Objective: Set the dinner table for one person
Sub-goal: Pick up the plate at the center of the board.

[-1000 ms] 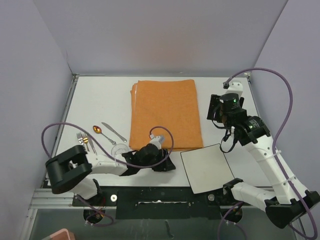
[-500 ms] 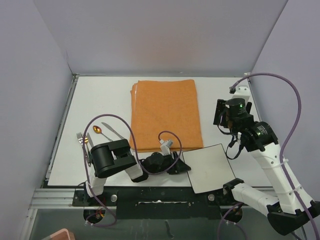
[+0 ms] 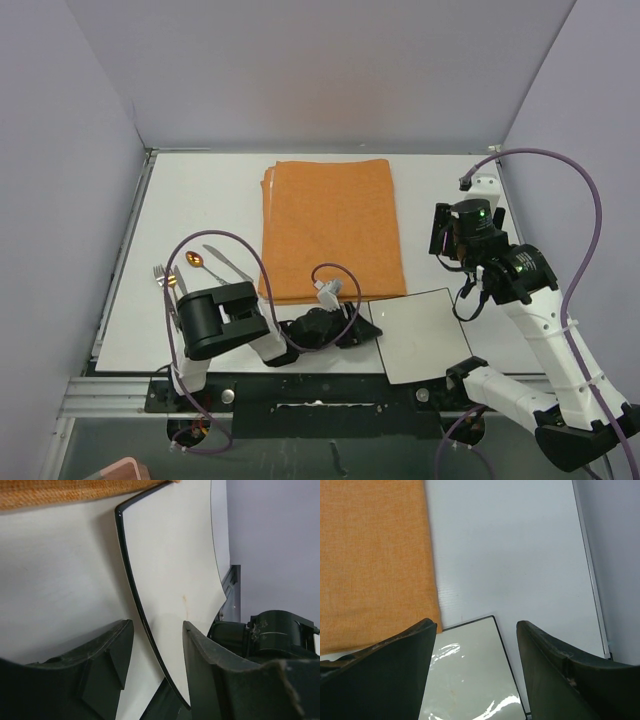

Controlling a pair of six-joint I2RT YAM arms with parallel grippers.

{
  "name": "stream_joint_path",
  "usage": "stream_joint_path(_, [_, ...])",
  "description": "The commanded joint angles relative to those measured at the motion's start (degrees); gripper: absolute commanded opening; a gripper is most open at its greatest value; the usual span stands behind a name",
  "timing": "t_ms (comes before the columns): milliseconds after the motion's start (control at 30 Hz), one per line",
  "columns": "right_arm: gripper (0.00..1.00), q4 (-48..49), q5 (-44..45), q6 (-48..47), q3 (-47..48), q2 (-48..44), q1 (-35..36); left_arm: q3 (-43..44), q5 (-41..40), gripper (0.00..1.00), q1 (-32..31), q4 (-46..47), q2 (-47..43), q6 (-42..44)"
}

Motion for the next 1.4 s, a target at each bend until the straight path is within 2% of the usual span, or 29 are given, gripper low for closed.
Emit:
stream_joint_path(0, [0.66, 0.2, 0.8, -0.1, 1.8, -1.0, -0.2, 0.6, -8.4, 0.44, -0.2, -14.9, -4.0, 1.4])
stream_joint_path(67, [0.66, 0.1, 0.4, -0.2, 1.9, -1.0, -0.2, 1.9, -10.2, 0.44, -0.4, -18.5, -5.2, 1.7])
stream_joint_path(167, [0.66, -0.1, 0.4, -0.4, 1.8, -1.0, -0.2, 3.1, -11.4, 0.44, 0.2, -19.0, -4.6, 1.6])
stream_joint_path(700, [0.66, -0.1, -0.3, -2.5, 1.0, -1.1, -0.2, 10.7, -8.9, 0.42, 2.1, -7.5, 10.0, -0.8])
stream_joint_path(800, [0.66, 0.1, -0.1, -3.1, 0.3, -1.4, -0.2, 10.2, -8.9, 0.35, 1.8, -2.9, 13.1, -1.9])
stream_joint_path(867, [0.65, 0.0, -0.3, -3.1, 0.0, -1.4, -0.2, 9.8, -8.6, 0.23, 1.7, 0.7, 15.3, -2.9])
stream_joint_path(933, [0.65, 0.0, -0.6, -3.1, -0.3, -1.6, -0.2, 10.0, -7.8, 0.07, 1.6, 3.6, 16.9, -3.3])
stream_joint_path(1000, [0.65, 0.0, -0.7, -3.1, -0.6, -1.8, -0.2, 10.2, -7.3, 0.0, 1.5, 5.0, 17.8, -3.3])
stream_joint_path(1233, [0.65, 0.0, -1.2, -1.9, -2.1, -2.4, -0.2, 9.6, -6.2, 0.0, 1.4, 5.4, 15.4, -1.9])
stream_joint_path(1367, [0.65, -0.1, -0.8, -1.6, -3.2, -3.2, -0.2, 9.1, -5.3, 0.0, 1.5, 3.5, 10.0, 1.0])
